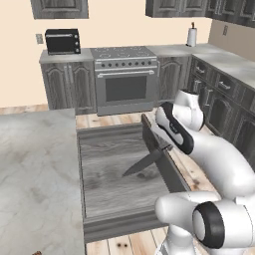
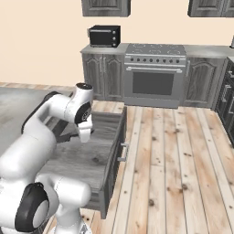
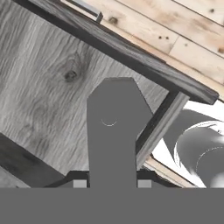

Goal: Pick up the knife from the drawer and place it on the cutting board. Then place the meat from the plate to the cutting board.

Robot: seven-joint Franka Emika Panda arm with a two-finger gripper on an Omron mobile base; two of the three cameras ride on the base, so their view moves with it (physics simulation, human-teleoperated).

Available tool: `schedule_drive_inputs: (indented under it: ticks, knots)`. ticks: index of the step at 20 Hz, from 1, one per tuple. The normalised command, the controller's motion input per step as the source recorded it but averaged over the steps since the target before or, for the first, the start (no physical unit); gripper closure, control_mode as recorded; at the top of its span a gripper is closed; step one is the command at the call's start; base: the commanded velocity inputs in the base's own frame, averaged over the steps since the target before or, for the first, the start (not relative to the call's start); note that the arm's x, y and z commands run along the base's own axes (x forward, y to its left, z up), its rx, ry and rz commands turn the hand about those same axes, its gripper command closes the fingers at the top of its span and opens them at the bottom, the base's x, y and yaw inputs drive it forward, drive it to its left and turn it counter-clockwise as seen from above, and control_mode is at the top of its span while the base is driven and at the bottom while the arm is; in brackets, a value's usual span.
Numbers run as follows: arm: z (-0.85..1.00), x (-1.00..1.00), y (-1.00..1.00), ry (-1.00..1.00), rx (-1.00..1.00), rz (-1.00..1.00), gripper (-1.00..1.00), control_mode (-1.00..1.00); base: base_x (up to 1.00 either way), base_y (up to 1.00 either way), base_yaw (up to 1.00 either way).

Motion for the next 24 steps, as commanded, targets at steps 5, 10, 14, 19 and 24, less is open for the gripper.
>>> schedule_drive_inputs:
  ticks: [5, 10, 14, 19, 24]
  knots:
    - [0.22, -0.32, 0.03, 0.06, 0.05, -0.26, 1.00, -1.00, 0.00, 0.00, 0.00]
    - [0.38, -0.08, 0.04, 0.06, 0.00, -0.10, 1.00, -1.00, 0.00, 0.00, 0.00]
    - [0.22, -0.12, 0.09, 0.09, 0.00, -0.03, 1.00, -1.00, 0.00, 0.00, 0.00]
    - [0.04, -0.17, 0.20, 0.18, 0.00, -0.08, 1.00, -1.00, 0.00, 0.00, 0.00]
    - [0.00, -0.17, 0.09, 0.09, 0.00, -0.07, 1.00, -1.00, 0.00, 0.00, 0.00]
